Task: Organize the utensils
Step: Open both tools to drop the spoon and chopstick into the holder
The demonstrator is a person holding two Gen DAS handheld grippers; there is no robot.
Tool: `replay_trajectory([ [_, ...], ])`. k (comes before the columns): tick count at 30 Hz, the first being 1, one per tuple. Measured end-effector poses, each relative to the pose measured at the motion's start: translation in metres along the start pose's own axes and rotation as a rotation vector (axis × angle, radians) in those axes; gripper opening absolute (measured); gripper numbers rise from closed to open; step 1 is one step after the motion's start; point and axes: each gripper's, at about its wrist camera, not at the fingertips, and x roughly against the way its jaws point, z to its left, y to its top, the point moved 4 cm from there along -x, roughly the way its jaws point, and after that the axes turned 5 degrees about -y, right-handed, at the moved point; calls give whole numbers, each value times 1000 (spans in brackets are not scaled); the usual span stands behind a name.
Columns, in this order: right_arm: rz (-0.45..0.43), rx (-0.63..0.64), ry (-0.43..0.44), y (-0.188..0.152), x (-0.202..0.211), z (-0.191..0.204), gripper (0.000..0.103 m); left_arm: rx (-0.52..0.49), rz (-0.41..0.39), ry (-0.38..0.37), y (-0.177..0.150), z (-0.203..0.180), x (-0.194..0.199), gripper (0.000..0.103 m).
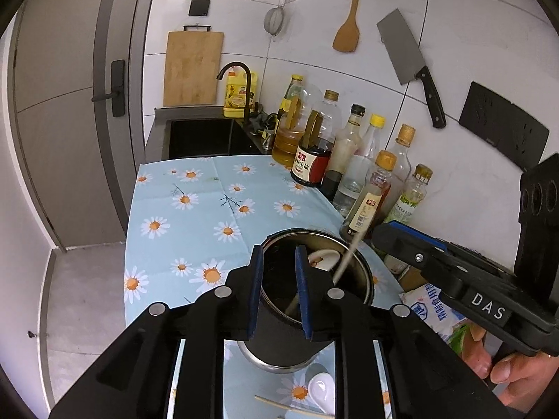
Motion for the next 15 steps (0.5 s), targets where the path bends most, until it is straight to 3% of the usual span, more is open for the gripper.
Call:
replay_trajectory([
  [15,-11,37,27,-2,44,12,26,50,-26,-26,-14,-3,46,18],
])
